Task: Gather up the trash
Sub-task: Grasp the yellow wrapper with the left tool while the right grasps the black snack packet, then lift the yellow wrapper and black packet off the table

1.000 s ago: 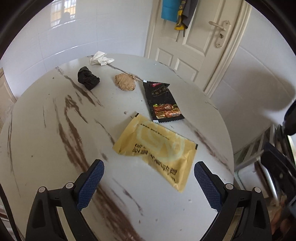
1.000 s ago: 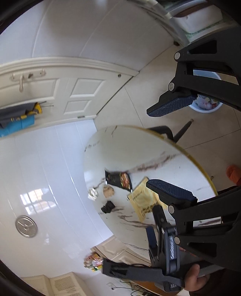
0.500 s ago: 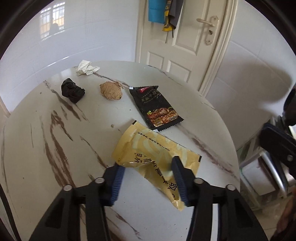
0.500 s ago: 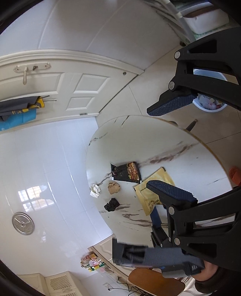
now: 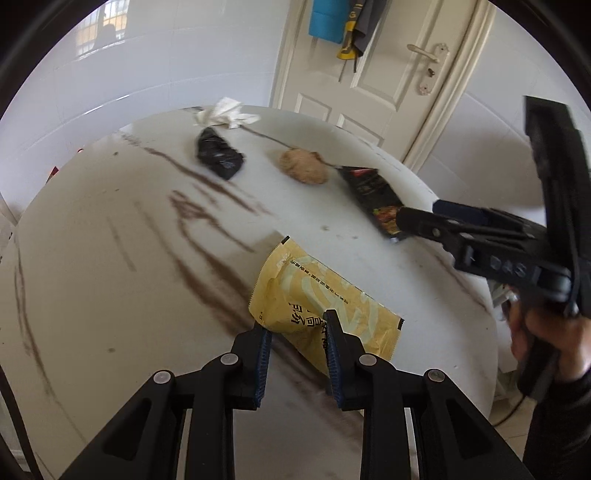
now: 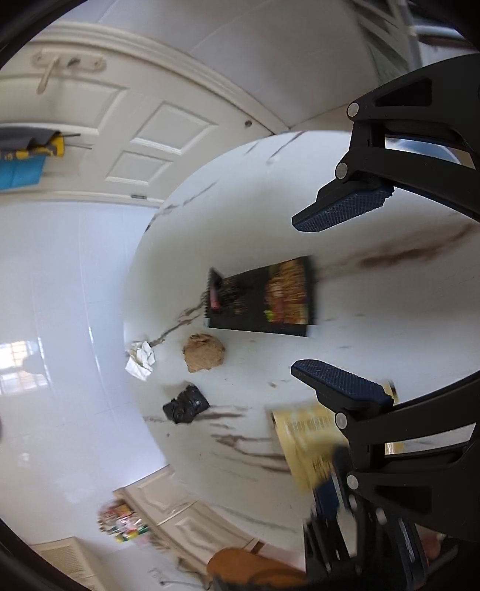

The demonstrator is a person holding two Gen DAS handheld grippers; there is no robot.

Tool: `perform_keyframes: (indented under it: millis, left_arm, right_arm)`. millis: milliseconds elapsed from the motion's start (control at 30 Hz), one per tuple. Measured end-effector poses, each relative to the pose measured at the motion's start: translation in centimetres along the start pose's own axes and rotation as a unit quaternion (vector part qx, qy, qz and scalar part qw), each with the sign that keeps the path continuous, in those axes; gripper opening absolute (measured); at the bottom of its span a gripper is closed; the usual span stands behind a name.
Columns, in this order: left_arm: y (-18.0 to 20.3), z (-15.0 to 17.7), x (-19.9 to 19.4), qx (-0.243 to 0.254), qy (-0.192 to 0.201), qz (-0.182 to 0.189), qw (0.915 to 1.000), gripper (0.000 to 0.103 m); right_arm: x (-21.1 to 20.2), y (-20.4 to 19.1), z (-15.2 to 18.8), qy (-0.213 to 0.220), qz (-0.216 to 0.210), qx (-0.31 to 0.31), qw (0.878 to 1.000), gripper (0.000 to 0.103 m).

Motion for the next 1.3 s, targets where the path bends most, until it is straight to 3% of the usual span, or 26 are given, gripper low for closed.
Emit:
perform_keyframes:
  millis: [133,433,467,500,533,600,667,800,1033,1133,1233,1300]
  left_arm:
    - [-1.6,-0.3,-0.5,-0.010,-0.001,0.000,0.9999,0.024]
    - [-1.4,-0.3,-0.7,-0.023,-0.003,-0.003,0.9997,0.027]
    - [-1.3,-0.2,-0.7,-0.023,-0.003,-0.004,0.9997,0.028]
    - [-1.1,-0.2,-0.6,-0.025,-0.003,-0.006,0.9997,0.032]
    - [-0.9,-0.3,-0.7,-0.027,-0.002,-0.004,0.9996,0.035]
    - [-0.6,-0.3,-0.7,-0.032,-0.003,0.004,0.9995,0.052]
    - [0.1,-0.3,-0.7,-0.031,-0.003,0.003,0.9995,0.062]
    - [0.9,-0.4,-0.6,-0.028,0.003,-0.020,0.9994,0.064]
    - [0.9,-0.3,-0.5,-0.055,0.011,-0.015,0.9983,0.058]
    - [1.0,-0.4,-0.3,-0.047,0.022,-0.030,0.9982,0.040]
    - [0.4,-0.3,-0.4,-0.053,0.027,-0.028,0.9978,0.019]
    - [0.1,-0.1,-0.7,-0.054,0.027,-0.012,0.9981,0.018]
  right_arm:
    - [2.7,0.2,-1.7,-0.018,0.009,-0.007,1.000,0.068]
    - [4.5,0.0,-2.1,-0.037,0.015,-0.032,0.999,0.033]
    - [4.3,0.0,-1.9,-0.035,0.015,-0.037,0.999,0.026]
    - [3.9,-0.1,-1.7,-0.029,0.015,-0.042,0.999,0.015]
    - [3.5,-0.3,-1.6,-0.025,0.011,-0.042,0.999,0.012]
    - [2.8,-0.8,-1.0,-0.025,-0.014,-0.039,0.999,0.009]
    - [2.4,-1.6,0.0,-0.029,-0.038,-0.044,0.998,0.009]
    - [1.7,-3.4,1.7,-0.032,-0.084,-0.040,0.995,0.009]
    - [1.2,-5.0,4.1,-0.029,-0.131,-0.009,0.991,0.009]
    - [1.2,-4.9,4.8,-0.027,-0.179,0.021,0.983,0.009]
    - [1.0,-5.8,5.1,-0.017,-0.153,0.011,0.988,0.009]
    - [0.7,-5.7,5.4,-0.007,-0.147,0.021,0.989,0.009]
Point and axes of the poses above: each gripper's, at about its wrist camera, not at the fingertips, and x roughly the way its jaws point, y to its right, z to its underside, the point moved 3 cm from there along x, roughly the way its jaws point, and after that the axes turned 14 degrees about -z, right-handed, at the moved point
